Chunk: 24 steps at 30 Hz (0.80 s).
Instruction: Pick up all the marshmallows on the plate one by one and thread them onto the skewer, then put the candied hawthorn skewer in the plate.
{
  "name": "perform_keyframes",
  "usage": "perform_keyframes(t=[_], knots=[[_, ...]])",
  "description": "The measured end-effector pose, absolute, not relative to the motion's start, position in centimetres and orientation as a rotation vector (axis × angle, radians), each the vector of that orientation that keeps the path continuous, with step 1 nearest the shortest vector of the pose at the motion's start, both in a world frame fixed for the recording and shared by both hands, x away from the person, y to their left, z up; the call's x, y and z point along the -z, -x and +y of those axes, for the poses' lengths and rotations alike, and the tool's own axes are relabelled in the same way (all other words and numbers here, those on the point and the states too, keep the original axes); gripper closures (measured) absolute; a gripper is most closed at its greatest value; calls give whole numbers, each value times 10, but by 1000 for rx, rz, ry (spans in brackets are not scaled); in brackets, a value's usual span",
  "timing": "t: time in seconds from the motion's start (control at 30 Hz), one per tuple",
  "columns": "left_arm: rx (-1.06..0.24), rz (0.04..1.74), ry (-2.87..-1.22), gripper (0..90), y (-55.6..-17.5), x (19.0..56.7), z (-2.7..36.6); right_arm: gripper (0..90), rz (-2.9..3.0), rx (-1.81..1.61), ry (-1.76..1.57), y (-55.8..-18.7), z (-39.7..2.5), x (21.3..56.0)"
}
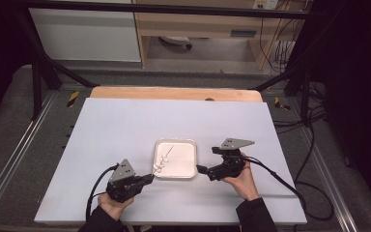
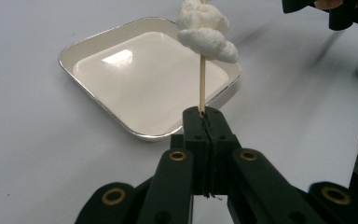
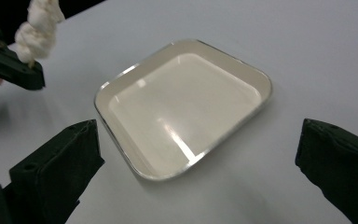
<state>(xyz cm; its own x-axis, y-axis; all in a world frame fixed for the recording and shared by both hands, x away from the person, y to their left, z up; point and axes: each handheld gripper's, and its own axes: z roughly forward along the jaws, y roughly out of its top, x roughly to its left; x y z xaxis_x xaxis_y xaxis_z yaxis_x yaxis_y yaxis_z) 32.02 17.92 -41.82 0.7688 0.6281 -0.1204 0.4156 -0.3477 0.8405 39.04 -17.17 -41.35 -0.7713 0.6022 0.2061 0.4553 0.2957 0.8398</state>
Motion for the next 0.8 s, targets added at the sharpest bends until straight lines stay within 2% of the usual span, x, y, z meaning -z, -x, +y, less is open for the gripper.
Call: perform_keyframes(t=[0.4, 0.8], knots=[[-266, 817, -2022, 886, -336, 409, 173, 4, 2395, -1324, -1041, -382, -216, 440], [-248, 843, -2054, 884, -357, 400, 161, 4, 2386, -1278, -1024, -374, -236, 447]])
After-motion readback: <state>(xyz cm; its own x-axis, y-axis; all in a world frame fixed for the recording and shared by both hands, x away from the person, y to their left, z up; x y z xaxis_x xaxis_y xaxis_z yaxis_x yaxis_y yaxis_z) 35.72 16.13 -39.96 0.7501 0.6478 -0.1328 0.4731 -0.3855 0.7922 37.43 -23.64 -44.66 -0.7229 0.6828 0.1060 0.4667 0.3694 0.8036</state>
